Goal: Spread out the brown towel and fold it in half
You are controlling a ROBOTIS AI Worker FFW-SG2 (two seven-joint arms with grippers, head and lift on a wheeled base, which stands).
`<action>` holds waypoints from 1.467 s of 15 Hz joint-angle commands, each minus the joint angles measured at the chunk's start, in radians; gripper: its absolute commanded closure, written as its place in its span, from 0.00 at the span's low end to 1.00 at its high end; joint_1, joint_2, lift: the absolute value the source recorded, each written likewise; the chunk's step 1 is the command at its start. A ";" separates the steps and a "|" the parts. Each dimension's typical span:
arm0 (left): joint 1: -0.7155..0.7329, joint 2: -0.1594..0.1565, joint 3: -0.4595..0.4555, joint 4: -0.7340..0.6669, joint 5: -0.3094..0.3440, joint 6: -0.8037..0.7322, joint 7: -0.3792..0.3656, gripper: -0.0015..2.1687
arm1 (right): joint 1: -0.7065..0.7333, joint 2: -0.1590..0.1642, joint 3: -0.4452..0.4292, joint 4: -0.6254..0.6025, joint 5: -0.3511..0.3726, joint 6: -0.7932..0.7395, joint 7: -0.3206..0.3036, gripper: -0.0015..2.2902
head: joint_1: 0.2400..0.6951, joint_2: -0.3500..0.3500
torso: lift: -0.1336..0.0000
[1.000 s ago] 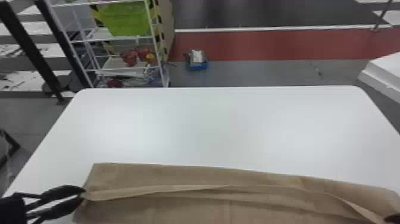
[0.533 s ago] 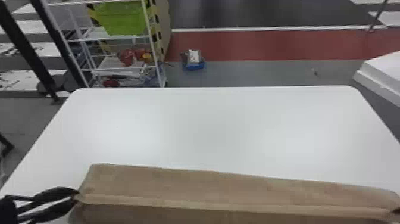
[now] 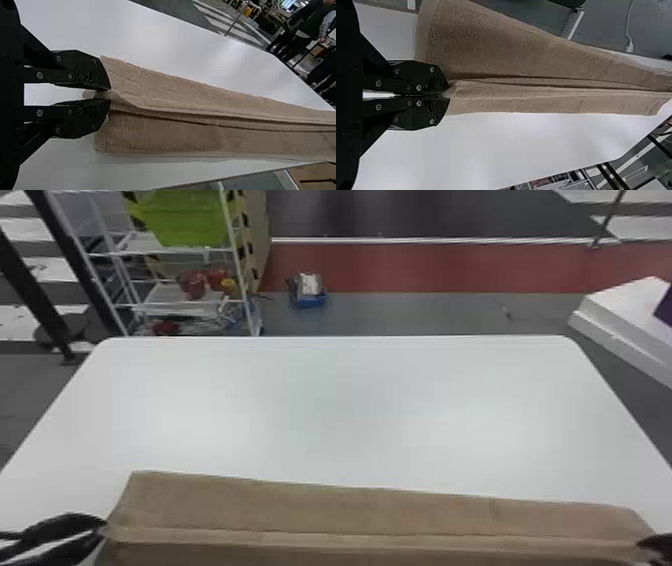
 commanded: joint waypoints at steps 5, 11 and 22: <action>0.006 0.001 -0.002 0.021 0.000 -0.027 0.001 0.45 | 0.079 0.016 -0.011 -0.037 -0.019 -0.020 0.003 0.48 | 1.00 0.58 | 0.00; 0.004 -0.002 -0.002 0.034 0.003 -0.023 0.036 0.02 | 0.114 0.022 -0.013 -0.022 0.002 -0.053 0.003 0.28 | 1.00 0.57 | 0.00; -0.003 -0.004 0.006 0.024 0.010 -0.020 0.045 0.03 | 0.145 0.028 -0.036 -0.088 -0.015 0.066 0.003 0.02 | 1.00 0.57 | 0.00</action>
